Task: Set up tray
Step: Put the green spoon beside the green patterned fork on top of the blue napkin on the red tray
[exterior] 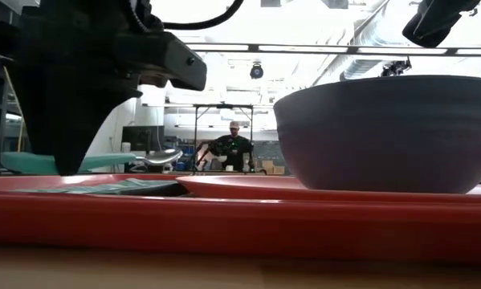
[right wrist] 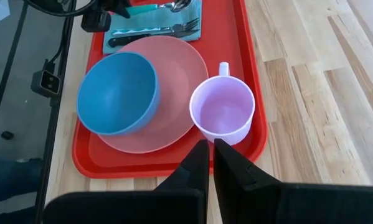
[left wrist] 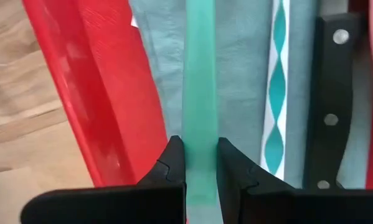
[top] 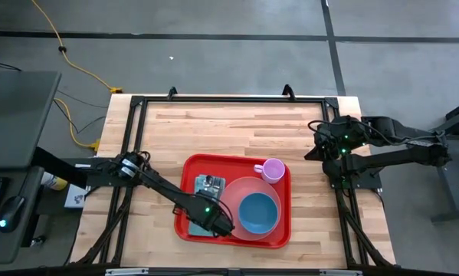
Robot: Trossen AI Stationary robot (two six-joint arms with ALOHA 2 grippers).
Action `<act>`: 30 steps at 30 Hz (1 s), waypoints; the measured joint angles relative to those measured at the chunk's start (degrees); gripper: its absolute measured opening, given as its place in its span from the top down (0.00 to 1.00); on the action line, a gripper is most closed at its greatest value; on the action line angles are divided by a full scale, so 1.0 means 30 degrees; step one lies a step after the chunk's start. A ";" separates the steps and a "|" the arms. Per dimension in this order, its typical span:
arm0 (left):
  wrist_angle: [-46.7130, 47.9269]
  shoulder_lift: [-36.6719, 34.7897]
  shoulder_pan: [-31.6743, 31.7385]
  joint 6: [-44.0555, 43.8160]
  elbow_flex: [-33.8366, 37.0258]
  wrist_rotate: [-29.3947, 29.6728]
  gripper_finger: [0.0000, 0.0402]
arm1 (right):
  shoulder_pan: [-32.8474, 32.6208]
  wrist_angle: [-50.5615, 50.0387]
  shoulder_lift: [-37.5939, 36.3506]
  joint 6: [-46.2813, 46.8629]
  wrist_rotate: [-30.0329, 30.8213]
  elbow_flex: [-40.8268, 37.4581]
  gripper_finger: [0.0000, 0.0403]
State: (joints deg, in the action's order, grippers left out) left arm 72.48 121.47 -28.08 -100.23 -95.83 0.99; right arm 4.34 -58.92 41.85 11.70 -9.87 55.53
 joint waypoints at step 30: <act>-0.2738 -0.0036 -0.0022 -0.0005 0.1341 -0.0794 0.84 | 0.0000 -0.0460 -0.0752 -0.0072 0.0078 -0.0015 1.00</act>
State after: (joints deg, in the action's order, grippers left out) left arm 64.26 121.36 -28.14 -100.25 -91.81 -1.39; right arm 4.34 -60.30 39.59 11.49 -9.63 55.48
